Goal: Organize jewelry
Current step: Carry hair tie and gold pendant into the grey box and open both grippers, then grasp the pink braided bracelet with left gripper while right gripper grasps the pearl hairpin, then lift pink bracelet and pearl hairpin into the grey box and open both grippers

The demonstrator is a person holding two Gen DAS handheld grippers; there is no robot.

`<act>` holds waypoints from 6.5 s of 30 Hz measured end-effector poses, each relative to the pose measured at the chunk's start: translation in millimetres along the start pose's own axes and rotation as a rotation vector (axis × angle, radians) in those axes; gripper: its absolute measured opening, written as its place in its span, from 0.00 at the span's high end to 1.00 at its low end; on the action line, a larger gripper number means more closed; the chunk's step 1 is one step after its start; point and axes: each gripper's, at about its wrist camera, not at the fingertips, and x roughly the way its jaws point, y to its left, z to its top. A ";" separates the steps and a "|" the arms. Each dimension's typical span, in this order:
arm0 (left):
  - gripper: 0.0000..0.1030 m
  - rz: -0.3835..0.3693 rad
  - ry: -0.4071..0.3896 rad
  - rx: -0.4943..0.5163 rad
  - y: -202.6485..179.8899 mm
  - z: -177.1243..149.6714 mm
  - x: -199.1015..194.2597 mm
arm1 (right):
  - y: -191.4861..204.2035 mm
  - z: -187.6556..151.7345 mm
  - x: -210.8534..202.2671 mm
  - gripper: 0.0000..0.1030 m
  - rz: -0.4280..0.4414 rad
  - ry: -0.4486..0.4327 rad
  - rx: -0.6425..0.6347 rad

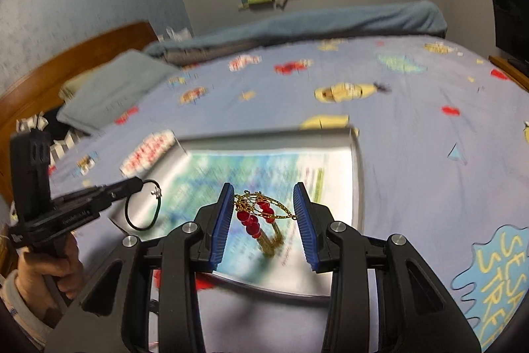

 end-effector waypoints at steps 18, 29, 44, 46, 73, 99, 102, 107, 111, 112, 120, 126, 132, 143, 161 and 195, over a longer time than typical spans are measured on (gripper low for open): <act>0.26 0.010 -0.049 0.057 -15.0 -41.1 -47.4 | -3.7 -26.0 -52.4 0.37 0.059 -0.077 0.046; 0.26 -0.120 -0.071 0.100 -51.8 -84.2 -78.0 | 1.5 -89.1 -83.1 0.36 0.068 -0.041 0.055; 0.69 -0.237 0.091 0.198 -92.7 -110.1 -43.1 | -3.6 -113.2 -91.6 0.36 0.094 -0.051 0.091; 0.81 -0.248 0.109 0.187 -92.7 -111.0 -38.2 | -2.8 -113.5 -91.8 0.36 0.096 -0.051 0.084; 0.97 -0.235 0.021 0.136 -59.2 -97.1 -68.8 | 31.1 -120.6 -78.1 0.53 0.070 0.024 -0.091; 0.73 -0.303 0.151 0.151 -76.7 -108.5 -31.4 | -12.7 -112.0 -85.6 0.66 -0.082 0.018 0.030; 0.94 -0.298 0.152 0.165 -79.8 -110.8 -31.1 | -13.7 -113.2 -78.7 0.66 -0.096 0.045 0.030; 0.95 -0.302 0.044 0.238 -93.8 -109.5 -57.0 | -16.9 -116.2 -76.1 0.52 -0.084 0.053 0.038; 0.97 -0.348 -0.061 0.238 -97.4 -101.6 -79.9 | -18.4 -115.1 -71.3 0.50 -0.063 0.062 0.050; 0.97 -0.358 -0.086 0.233 -97.0 -99.0 -85.4 | -19.4 -114.0 -69.3 0.50 -0.057 0.064 0.054; 0.97 -0.336 -0.172 0.206 -81.6 -85.4 -104.2 | -15.0 -113.1 -76.3 0.60 -0.050 0.027 0.034; 0.97 -0.296 -0.182 0.182 -65.3 -79.1 -104.6 | -10.9 -108.6 -85.9 0.60 -0.043 -0.017 0.023; 0.97 -0.246 -0.203 0.185 -55.6 -72.4 -106.6 | -3.5 -97.9 -91.3 0.60 -0.031 -0.042 0.002; 0.97 -0.193 -0.249 0.132 -25.0 -52.1 -114.4 | 9.6 -73.5 -86.8 0.60 -0.017 -0.065 -0.038; 0.97 -0.191 -0.270 0.098 -2.5 -1.3 -93.4 | 23.2 -8.7 -41.0 0.60 0.032 -0.069 -0.087; 0.97 -0.041 0.000 0.178 6.5 -6.2 18.1 | -4.5 -6.8 9.5 0.60 0.004 0.032 -0.050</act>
